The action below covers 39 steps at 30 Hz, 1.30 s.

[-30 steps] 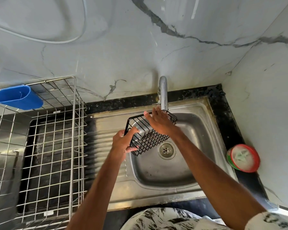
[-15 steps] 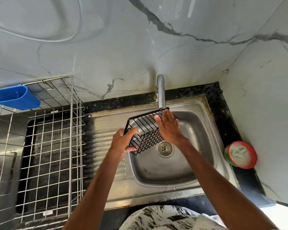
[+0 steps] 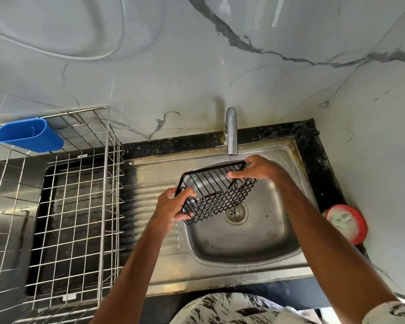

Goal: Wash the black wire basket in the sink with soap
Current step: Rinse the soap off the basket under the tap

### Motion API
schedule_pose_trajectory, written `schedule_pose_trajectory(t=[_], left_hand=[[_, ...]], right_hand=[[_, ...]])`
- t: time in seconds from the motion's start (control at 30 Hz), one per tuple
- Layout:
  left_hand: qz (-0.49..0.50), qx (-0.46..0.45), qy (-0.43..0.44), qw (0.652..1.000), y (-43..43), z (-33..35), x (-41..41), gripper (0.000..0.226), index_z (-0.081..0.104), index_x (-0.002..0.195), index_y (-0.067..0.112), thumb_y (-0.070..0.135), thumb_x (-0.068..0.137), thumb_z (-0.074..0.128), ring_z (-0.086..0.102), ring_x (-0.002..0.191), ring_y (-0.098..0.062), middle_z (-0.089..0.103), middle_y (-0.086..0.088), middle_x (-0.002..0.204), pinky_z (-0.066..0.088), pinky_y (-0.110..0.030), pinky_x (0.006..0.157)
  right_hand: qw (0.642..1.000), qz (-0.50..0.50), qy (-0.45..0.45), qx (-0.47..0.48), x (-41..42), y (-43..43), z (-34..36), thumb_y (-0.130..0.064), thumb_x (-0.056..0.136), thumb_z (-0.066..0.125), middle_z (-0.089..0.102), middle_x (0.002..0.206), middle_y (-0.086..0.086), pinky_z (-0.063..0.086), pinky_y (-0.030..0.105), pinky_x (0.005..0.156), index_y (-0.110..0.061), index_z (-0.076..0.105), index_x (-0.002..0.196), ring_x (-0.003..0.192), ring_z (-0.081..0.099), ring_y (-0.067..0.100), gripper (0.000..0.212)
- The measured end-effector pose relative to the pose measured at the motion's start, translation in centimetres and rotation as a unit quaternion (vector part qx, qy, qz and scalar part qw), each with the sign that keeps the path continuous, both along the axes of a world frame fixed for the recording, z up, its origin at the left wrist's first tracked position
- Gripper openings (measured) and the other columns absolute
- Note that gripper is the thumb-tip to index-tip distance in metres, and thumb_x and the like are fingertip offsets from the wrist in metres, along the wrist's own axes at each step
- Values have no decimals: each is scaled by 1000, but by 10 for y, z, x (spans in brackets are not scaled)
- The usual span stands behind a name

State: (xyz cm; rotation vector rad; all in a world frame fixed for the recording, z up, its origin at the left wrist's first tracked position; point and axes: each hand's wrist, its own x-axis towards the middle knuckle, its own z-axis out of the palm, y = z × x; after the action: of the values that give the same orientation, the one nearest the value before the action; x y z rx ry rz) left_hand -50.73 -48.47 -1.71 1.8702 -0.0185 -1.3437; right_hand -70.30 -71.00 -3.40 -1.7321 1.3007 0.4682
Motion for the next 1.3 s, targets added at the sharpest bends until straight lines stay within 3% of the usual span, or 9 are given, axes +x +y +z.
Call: schedule_pose_trajectory(t=[0.07, 0.2, 0.33, 0.53, 0.7, 0.83, 1.03, 1.13, 1.3], left_hand=[[-10, -13, 10, 1000, 4, -3, 5, 36, 69, 112, 9, 21, 82, 84, 68, 102, -38, 54, -10, 125, 65, -40, 73], [-31, -41, 39, 998, 9, -6, 16, 27, 68, 111, 8, 19, 89, 78, 65, 100, -33, 55, -14, 126, 65, -39, 72], [-5, -24, 65, 998, 5, -5, 17, 43, 64, 120, 14, 25, 83, 82, 64, 103, -37, 54, -22, 130, 63, -41, 74], [94, -25, 122, 988, -4, -14, 13, 75, 38, 154, 14, 44, 93, 70, 48, 131, -54, 35, -37, 151, 51, -59, 104], [-47, 51, -74, 995, -31, -15, -12, 111, 42, 150, 1, 83, 78, 63, 57, 124, -38, 60, -23, 128, 45, -53, 112], [-148, 141, -249, 947, -52, -12, -31, 111, 36, 146, -8, 77, 81, 68, 42, 141, -43, 46, -29, 148, 38, -45, 113], [-60, 102, -147, 982, -73, -28, -48, 124, 15, 157, 4, 73, 74, 78, 46, 140, -42, 41, -28, 156, 44, -52, 114], [-46, 56, -107, 992, -73, -22, -48, 117, 11, 161, 17, 69, 79, 77, 60, 116, -27, 37, -27, 160, 47, -41, 104], [-83, 81, -114, 987, -75, -40, -45, 140, 17, 155, 39, 96, 37, 66, 47, 137, -45, 36, -27, 158, 46, -57, 108]], right_hand=[[987, -105, -91, 80, -12, -4, -9, -79, 41, 87, 39, 158, 8, 49, 50, 104, -21, 41, 150, 136, 48, 31, 132], [910, -283, -223, 205, -24, 3, -14, -28, 48, 103, 30, 162, 9, 56, 64, 85, -21, 43, 151, 142, 35, 46, 120], [926, -265, -218, 158, -15, 14, 1, -17, 78, 85, 29, 162, 13, 60, 52, 82, -13, 27, 157, 134, 49, 42, 99], [962, -226, -148, 27, 3, 10, 12, -42, 63, 91, 55, 142, 19, 64, 46, 66, -9, 40, 151, 110, 64, 30, 107], [976, -181, -83, -85, 20, 13, 22, -43, 63, 92, 52, 146, 18, 64, 43, 71, -9, 36, 153, 117, 62, 30, 112], [976, -152, -71, -137, 22, 22, 17, -46, 66, 90, 49, 150, 17, 49, 28, 94, -6, 36, 153, 132, 54, 29, 110], [962, -132, -43, -233, 26, 52, 15, -61, 67, 82, 58, 140, 18, 38, 52, 112, -14, 26, 157, 136, 50, 34, 116], [955, -130, -48, -263, 25, 59, 18, -61, 65, 82, 58, 138, 18, 44, 54, 106, -16, 27, 156, 131, 54, 34, 115], [955, -102, -53, -273, 27, 63, 23, -65, 66, 82, 53, 144, 20, 47, 54, 103, -16, 23, 157, 131, 54, 35, 119]])
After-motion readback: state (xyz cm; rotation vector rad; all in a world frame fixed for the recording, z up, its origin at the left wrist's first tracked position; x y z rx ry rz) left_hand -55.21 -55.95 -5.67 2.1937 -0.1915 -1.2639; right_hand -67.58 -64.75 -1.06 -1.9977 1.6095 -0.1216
